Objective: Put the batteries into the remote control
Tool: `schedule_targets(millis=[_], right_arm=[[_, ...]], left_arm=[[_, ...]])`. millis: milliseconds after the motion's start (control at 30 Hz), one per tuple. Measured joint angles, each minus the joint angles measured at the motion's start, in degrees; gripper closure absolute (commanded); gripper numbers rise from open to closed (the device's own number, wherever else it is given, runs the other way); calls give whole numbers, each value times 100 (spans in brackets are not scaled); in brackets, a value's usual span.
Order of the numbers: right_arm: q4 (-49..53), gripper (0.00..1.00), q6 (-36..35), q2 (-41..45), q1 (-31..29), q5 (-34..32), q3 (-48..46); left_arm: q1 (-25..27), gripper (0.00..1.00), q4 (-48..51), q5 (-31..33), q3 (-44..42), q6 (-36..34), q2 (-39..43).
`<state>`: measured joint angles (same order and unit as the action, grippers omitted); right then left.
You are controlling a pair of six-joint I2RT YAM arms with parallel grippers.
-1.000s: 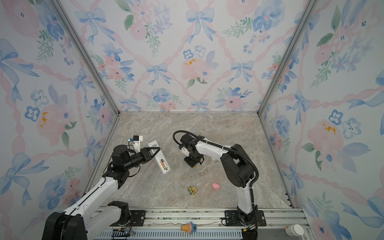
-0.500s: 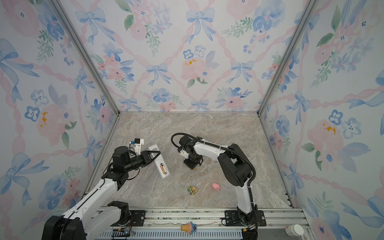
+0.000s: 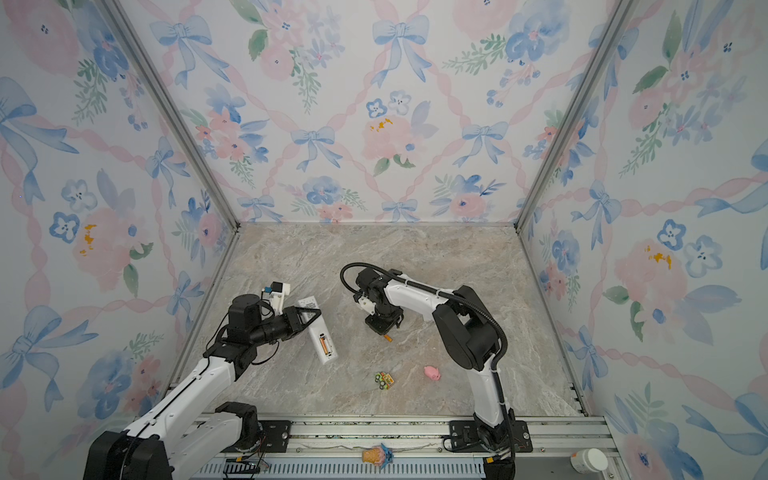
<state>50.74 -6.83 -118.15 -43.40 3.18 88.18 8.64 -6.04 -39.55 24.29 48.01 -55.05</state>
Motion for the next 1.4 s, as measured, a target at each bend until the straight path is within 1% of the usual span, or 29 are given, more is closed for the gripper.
schedule_targets(millis=[167, 400, 567, 667, 900, 1033, 1233, 1400], right_arm=[[76, 64, 173, -15, 94, 114, 262], [125, 59, 623, 76, 179, 177, 278], [262, 56, 1287, 199, 179, 175, 413], [317, 48, 1858, 323, 186, 173, 551], [533, 29, 3733, 734, 321, 313, 866], [719, 22, 4935, 868, 527, 599, 931], [807, 16, 6736, 979, 745, 1047, 831], [590, 15, 8450, 1252, 614, 1351, 358]], left_arm=[[0, 100, -11, 33, 2, 2, -4], [-4, 100, -24, 79, 7, -31, -127], [-4, 100, -20, 240, 81, -197, -256], [-4, 100, -15, 382, 107, -269, -297], [-4, 100, -28, 634, 350, -479, -560], [-4, 100, -140, 704, 365, -562, -632], [-4, 100, -153, 767, 352, -697, -570], [-4, 100, -190, 782, 216, -710, -267]])
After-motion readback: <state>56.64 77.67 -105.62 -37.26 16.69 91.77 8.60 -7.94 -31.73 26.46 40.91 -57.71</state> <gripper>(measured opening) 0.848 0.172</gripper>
